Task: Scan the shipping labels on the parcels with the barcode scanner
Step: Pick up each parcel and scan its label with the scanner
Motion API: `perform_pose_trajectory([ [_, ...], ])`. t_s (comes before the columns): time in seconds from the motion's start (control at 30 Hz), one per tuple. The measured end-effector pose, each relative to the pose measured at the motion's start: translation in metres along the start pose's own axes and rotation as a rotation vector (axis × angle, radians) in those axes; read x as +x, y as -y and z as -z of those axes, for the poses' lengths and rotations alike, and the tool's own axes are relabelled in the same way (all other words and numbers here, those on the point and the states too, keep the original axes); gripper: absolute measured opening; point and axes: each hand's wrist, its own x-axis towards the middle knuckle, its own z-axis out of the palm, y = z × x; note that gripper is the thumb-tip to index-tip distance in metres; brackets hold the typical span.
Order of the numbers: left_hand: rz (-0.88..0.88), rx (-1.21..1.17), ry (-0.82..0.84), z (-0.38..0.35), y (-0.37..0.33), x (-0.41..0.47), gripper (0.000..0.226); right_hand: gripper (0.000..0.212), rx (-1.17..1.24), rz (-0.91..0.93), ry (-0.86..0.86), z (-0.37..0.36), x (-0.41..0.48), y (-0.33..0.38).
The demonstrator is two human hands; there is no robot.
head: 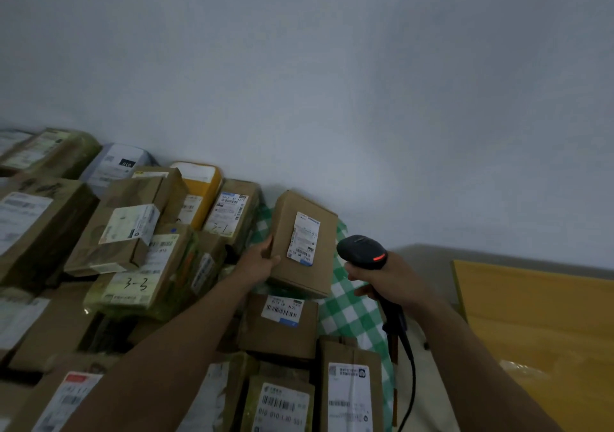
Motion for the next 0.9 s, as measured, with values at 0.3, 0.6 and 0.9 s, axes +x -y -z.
perform_pose_trajectory([
  [0.3,-0.061,0.429,-0.100,-0.035,0.009,0.026,0.063,0.034,-0.004,-0.016,0.003,0.004,0.014,-0.011],
  [0.6,-0.198,0.915,0.437,-0.083,-0.010,0.020,0.047,0.034,0.006,-0.050,0.002,0.031,0.002,-0.046],
  [0.9,-0.219,0.230,0.557,-0.146,-0.086,-0.039,0.062,0.010,0.256,-0.009,-0.154,0.068,-0.036,-0.081],
])
